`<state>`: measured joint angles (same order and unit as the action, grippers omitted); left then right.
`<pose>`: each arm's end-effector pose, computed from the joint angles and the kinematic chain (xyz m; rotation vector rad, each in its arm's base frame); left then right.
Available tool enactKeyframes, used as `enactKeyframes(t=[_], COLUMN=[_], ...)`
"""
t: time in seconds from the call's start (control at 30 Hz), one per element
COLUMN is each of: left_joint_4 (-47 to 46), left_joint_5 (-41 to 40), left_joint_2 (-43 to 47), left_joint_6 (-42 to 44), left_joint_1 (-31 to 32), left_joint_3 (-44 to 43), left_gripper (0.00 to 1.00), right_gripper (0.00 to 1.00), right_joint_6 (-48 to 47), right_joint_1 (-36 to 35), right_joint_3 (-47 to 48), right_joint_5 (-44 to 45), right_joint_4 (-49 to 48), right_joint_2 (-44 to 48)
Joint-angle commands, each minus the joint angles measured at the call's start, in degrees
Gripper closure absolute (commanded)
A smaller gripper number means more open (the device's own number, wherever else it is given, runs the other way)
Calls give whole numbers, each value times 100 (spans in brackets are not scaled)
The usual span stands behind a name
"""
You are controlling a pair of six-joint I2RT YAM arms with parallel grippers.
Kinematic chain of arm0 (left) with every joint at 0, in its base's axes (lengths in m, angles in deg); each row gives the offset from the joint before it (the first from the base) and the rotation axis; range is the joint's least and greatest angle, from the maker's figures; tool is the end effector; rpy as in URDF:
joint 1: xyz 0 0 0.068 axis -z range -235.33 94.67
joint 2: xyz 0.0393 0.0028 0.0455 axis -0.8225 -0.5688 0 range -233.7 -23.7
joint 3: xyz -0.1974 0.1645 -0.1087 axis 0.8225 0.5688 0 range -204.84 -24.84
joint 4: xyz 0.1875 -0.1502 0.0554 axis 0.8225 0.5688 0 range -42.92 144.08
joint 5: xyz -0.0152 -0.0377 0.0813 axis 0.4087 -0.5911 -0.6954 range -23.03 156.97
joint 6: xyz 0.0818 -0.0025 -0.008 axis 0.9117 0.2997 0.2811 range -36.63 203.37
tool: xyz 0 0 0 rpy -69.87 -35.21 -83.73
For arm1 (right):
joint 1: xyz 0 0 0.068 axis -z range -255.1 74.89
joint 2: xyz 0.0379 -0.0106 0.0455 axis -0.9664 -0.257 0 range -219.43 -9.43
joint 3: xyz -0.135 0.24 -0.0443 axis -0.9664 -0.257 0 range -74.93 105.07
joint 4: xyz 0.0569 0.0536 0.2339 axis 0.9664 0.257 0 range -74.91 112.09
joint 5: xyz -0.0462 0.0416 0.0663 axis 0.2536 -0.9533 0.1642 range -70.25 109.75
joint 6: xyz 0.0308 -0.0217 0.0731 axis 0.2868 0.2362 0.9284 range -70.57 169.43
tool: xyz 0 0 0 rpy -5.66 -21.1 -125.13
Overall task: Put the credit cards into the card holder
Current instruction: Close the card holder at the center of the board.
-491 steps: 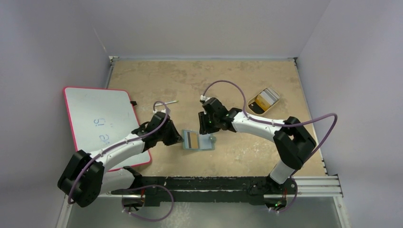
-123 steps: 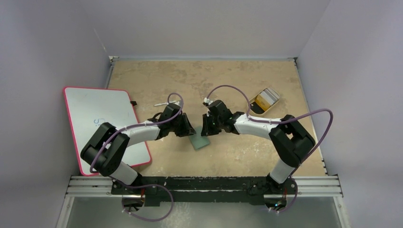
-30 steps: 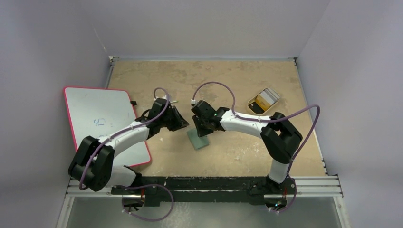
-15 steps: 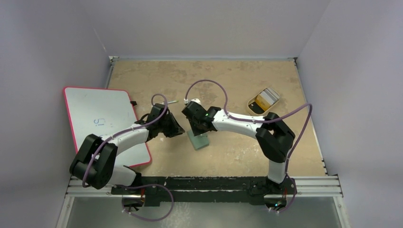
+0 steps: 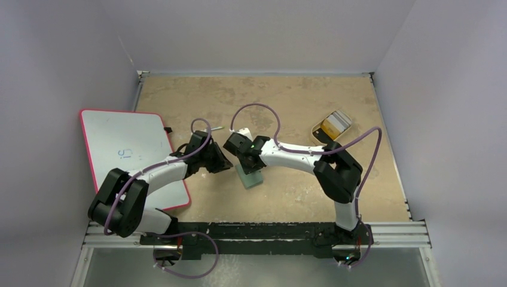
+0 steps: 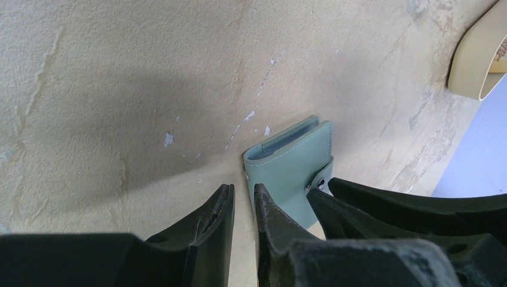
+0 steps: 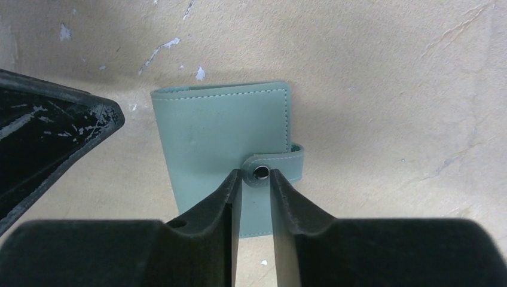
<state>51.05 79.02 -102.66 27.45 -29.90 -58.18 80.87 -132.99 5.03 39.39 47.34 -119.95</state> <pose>0.2325 -0.1272 0.1475 -0.5892 2.5486 -0.8364 0.2369 0.3320 0.1761 -0.4823 2.5228 0.1202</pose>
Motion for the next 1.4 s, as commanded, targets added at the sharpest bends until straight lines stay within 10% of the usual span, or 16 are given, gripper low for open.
enactKeyframes(t=[0.0,0.57,1.37], left_joint_4=[-203,-246,-362], left_joint_5=[68,58,232], left_joint_2=[8,-8,-100], left_joint_6=[108,91,108], left_joint_1=[-52,-64,-56], left_joint_3=[4,65,95], left_gripper=[82,82,82], right_gripper=[71,72,100], right_joint_6=[170,322,425], right_joint_1=[-127,-284,-285], right_joint_3=[329,690,183], right_joint_5=[374,961,840], right_joint_4=[344,820,360], right_joint_2=[12,-322,236])
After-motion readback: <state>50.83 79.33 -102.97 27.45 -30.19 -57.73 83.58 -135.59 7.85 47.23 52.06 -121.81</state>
